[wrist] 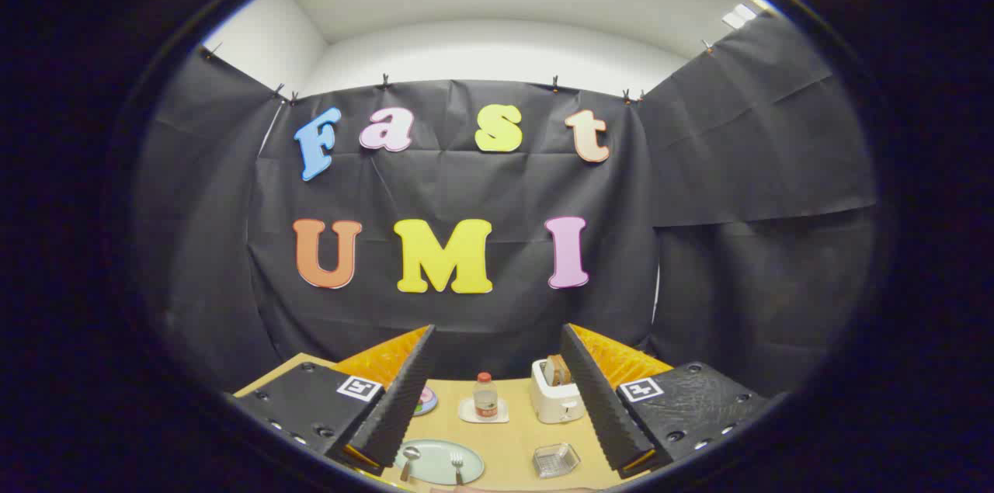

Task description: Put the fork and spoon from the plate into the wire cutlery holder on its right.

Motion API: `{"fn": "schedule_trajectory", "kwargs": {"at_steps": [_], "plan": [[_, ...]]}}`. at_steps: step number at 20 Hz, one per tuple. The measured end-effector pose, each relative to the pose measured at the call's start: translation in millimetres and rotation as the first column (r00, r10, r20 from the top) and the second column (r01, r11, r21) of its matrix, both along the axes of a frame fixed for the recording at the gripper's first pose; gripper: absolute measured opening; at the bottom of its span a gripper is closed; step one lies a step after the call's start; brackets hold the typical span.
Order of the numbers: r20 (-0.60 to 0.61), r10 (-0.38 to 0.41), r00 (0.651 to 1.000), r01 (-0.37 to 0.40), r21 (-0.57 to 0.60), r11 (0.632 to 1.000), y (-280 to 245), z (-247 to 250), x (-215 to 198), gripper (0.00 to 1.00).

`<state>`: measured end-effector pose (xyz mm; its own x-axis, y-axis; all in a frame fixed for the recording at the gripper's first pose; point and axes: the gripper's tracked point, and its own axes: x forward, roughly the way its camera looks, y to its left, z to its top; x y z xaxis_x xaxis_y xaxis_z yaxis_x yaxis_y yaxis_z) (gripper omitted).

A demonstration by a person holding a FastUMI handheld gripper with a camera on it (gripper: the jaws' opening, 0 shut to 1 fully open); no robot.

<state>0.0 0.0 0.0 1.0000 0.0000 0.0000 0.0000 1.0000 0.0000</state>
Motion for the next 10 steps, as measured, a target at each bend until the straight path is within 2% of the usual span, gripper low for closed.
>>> {"fn": "schedule_trajectory", "kwargs": {"at_steps": [5, 10], "plan": [[-0.012, 0.005, 1.0, -0.005, -0.033, 0.999, -6.4, -12.3, 11.8, 0.95], [-0.041, 0.048, 0.998, -0.048, -0.013, 0.999, -3.1, -35.6, 30.9, 0.95]]}}
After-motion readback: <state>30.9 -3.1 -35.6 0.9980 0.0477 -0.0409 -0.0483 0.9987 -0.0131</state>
